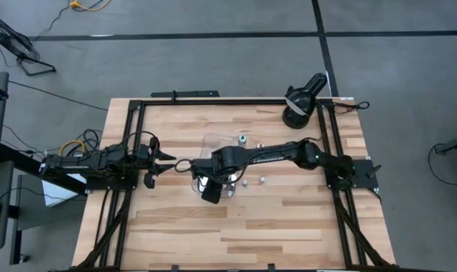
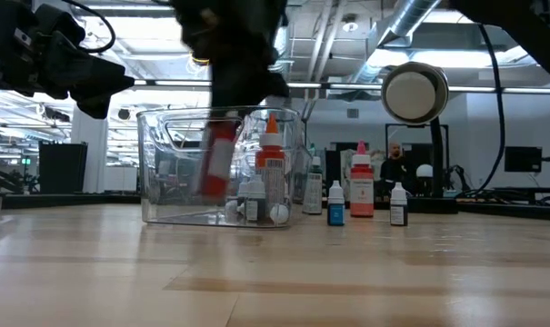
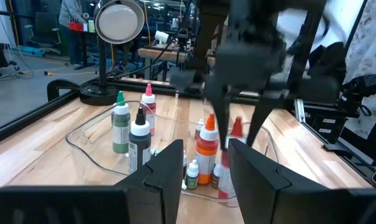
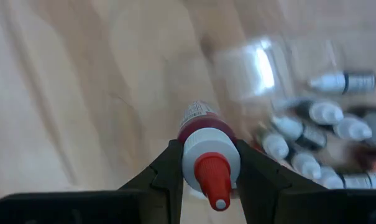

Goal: Pick & Place food coloring
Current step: Put the large red food coloring bottle into the transparent bin, then put the large pink food coloring bottle into the transparent bin

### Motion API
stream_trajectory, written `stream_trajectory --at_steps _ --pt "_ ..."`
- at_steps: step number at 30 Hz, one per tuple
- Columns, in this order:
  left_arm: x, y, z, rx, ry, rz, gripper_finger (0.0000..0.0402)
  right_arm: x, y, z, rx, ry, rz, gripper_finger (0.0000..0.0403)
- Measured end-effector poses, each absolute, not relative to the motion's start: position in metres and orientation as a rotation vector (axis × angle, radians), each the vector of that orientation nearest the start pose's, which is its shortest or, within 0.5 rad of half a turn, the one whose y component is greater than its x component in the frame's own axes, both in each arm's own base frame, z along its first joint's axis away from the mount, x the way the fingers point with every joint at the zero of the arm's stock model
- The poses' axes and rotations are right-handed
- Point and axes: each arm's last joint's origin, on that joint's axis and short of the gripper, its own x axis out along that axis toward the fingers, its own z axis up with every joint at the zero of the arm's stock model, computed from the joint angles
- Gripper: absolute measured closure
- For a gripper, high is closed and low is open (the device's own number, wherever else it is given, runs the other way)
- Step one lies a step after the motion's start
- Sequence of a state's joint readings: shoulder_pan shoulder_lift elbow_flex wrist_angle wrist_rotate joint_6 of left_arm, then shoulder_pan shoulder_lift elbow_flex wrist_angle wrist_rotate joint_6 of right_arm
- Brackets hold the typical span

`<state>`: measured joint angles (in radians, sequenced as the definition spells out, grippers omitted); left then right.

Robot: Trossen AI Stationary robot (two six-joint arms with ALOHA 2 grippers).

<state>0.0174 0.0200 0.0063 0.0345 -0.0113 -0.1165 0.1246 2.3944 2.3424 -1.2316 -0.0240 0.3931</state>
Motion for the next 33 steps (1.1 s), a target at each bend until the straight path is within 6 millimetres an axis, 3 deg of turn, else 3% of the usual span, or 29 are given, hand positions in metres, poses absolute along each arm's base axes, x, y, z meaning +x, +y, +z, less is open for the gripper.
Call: stream_trajectory --at_steps 21,33 --pt "0.0985 0.002 0.1675 -0.116 -0.023 0.027 0.0284 0.4831 0.0621 0.2332 0.19 1.306 -0.133 0.0272" --pt "0.0985 0.002 0.1676 -0.117 -0.023 0.028 0.0284 0.4823 0.0669 0.2336 0.217 1.313 -0.103 0.0212"
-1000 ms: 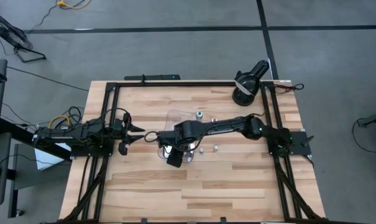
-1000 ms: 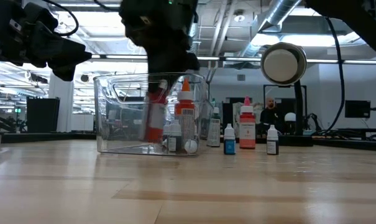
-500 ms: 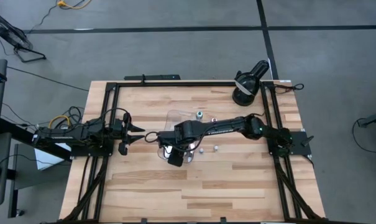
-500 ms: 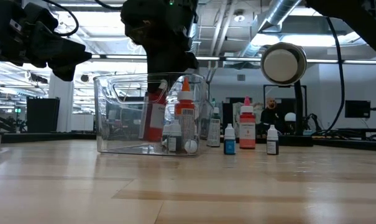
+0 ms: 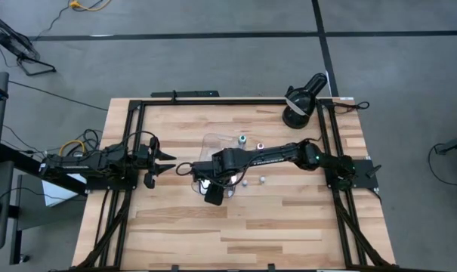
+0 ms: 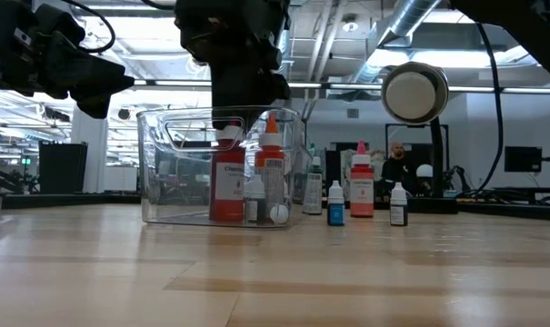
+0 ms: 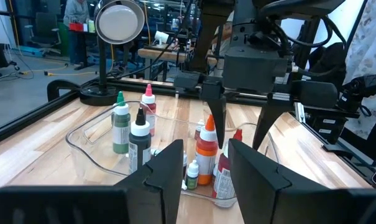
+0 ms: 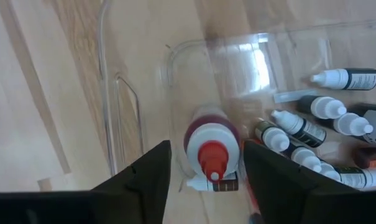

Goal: Pick & Place food coloring
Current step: Put the large pink food coloring bottle into the transparent bin

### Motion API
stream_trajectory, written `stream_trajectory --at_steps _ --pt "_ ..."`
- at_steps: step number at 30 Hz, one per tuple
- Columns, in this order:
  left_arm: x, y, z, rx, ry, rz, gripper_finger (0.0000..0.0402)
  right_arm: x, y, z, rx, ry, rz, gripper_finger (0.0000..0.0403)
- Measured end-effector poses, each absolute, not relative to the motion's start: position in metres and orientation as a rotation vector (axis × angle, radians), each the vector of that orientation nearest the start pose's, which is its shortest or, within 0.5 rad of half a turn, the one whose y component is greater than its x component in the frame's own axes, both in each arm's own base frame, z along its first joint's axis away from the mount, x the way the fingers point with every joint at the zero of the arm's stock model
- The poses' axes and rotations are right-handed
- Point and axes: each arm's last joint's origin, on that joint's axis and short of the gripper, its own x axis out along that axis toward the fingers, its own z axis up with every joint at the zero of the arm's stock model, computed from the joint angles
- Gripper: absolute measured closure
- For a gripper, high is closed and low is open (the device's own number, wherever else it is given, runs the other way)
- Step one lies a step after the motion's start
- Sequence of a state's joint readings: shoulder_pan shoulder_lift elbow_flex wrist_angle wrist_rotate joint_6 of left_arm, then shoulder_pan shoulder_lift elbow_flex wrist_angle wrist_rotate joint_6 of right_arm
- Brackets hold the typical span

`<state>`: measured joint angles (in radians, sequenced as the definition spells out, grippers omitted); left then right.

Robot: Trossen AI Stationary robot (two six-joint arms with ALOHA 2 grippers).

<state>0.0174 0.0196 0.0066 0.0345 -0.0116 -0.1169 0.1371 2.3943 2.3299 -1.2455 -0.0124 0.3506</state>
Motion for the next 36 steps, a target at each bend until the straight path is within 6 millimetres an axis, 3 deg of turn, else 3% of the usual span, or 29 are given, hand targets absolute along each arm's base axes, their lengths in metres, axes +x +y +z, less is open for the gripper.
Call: stream_trajectory --at_steps 7,15,19,24,28,36 --pt "0.098 0.002 0.168 -0.117 -0.023 0.027 0.0284 0.481 0.067 0.243 0.219 1.298 -0.1 0.0198" --pt "0.098 0.002 0.167 -0.117 -0.023 0.027 0.0284 0.466 0.059 0.292 0.254 1.174 -0.113 0.0201" --pt "0.098 0.002 0.168 -0.117 -0.023 0.027 0.0284 0.45 0.043 0.319 0.246 1.138 -0.174 0.0197" --pt "0.098 0.002 0.167 -0.117 -0.023 0.028 0.0284 0.424 0.014 0.339 0.154 1.194 -0.383 0.0189" --pt "0.098 0.002 0.167 -0.117 -0.023 0.027 0.0284 0.408 -0.01 0.344 0.082 1.271 -0.531 0.0185" --pt "0.098 0.002 0.167 -0.116 -0.023 0.027 0.0284 0.393 -0.046 0.332 0.12 1.342 -0.626 0.0183"
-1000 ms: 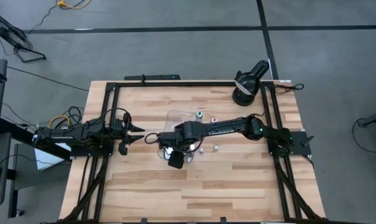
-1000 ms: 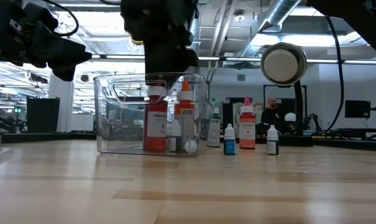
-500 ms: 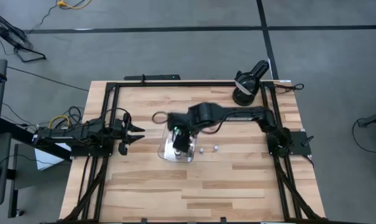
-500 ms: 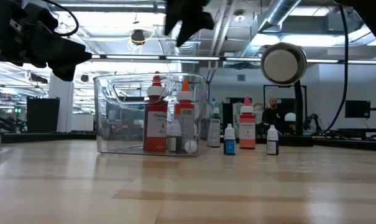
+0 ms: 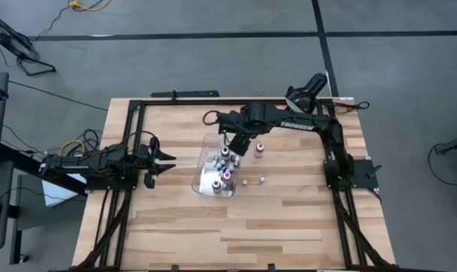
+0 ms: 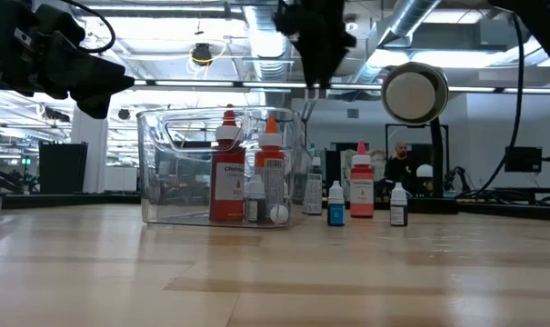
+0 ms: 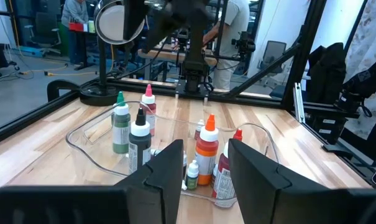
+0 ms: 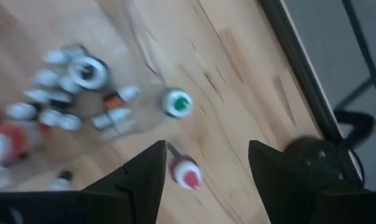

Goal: Pick & Place food coloring
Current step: Put the large pink food coloring bottle into the transparent bin

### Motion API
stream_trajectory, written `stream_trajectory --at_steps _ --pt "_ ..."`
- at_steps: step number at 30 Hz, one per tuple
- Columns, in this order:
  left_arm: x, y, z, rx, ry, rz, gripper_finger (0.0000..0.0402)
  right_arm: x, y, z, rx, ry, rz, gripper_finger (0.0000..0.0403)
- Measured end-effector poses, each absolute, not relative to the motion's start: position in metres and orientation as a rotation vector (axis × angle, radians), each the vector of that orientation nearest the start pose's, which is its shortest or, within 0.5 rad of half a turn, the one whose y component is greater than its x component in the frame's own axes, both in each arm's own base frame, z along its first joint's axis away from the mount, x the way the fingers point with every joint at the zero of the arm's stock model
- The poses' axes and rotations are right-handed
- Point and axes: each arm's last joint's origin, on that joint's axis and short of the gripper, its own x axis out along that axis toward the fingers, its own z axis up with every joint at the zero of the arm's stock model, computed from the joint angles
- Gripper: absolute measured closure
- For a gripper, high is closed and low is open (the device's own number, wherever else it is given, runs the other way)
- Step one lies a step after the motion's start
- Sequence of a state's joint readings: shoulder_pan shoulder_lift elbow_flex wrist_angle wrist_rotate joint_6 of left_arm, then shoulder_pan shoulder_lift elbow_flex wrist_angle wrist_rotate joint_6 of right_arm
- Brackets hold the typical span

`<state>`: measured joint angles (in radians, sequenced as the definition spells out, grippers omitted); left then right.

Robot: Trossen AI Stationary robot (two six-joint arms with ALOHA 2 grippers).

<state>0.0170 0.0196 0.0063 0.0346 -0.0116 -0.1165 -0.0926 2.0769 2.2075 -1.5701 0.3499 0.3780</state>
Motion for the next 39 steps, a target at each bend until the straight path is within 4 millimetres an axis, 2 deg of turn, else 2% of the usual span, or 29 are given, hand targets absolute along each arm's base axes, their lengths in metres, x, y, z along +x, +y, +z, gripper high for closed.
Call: stream_trajectory --at_steps 7,12,17,23,39 --pt "0.098 0.002 0.168 -0.117 -0.023 0.027 0.0284 0.356 -0.051 0.314 0.158 1.363 -0.656 0.0183" --pt "0.098 0.002 0.167 -0.117 -0.023 0.027 0.0284 0.329 -0.051 0.294 0.315 1.314 -0.639 0.0183" --pt "0.098 0.002 0.168 -0.116 -0.023 0.027 0.0284 0.313 -0.054 0.277 0.354 1.328 -0.688 0.0183" --pt "0.098 0.002 0.167 -0.117 -0.023 0.027 0.0284 0.32 -0.057 0.267 0.382 1.295 -0.613 0.0181" --pt "0.098 0.002 0.168 -0.116 -0.023 0.028 0.0284 0.339 -0.056 0.231 0.3 1.417 -0.548 0.0176"
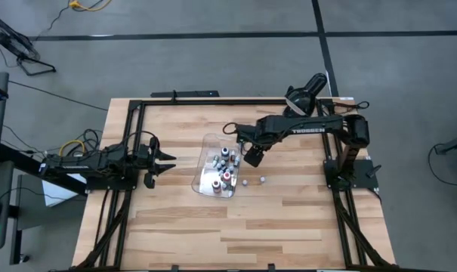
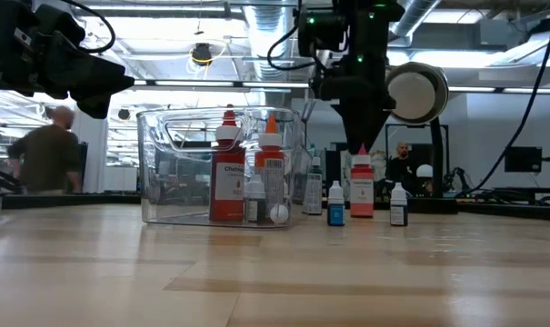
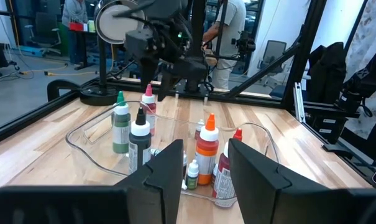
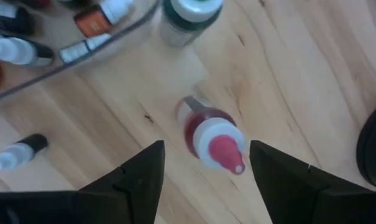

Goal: Pick & Place food coloring
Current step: Put the large pink food coloring bottle into the transparent bin

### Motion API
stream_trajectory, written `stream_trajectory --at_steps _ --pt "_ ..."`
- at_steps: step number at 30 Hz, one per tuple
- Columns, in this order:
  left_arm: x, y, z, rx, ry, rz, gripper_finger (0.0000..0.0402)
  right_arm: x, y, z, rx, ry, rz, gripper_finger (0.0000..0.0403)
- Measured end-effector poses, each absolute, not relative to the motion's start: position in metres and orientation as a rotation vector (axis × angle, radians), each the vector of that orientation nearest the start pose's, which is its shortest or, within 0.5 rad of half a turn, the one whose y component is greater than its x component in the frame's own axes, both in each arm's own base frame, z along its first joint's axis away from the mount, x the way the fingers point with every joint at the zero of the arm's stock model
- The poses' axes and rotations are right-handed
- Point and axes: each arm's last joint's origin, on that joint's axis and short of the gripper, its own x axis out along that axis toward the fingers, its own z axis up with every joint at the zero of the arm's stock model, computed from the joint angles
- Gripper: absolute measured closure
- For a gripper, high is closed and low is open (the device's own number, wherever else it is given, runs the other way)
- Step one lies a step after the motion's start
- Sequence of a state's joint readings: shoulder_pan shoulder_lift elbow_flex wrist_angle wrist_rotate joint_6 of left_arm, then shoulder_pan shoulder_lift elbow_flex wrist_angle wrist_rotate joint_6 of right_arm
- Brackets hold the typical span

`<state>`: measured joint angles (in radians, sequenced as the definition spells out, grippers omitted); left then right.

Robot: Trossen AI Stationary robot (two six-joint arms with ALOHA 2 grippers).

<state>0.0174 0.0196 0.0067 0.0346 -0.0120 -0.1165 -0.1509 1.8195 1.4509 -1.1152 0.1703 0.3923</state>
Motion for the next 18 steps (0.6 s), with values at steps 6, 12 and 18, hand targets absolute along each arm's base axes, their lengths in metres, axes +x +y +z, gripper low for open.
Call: stream_trajectory --at_steps 6,12,18 --pt "0.098 0.002 0.167 -0.117 -0.023 0.028 0.0284 0.343 -0.06 0.22 0.292 1.454 -0.545 0.0178" --pt "0.098 0.002 0.168 -0.117 -0.023 0.029 0.0284 0.345 -0.062 0.214 0.269 1.472 -0.505 0.0204" --pt "0.098 0.002 0.168 -0.117 -0.023 0.028 0.0284 0.346 -0.062 0.215 0.274 1.462 -0.5 0.028"
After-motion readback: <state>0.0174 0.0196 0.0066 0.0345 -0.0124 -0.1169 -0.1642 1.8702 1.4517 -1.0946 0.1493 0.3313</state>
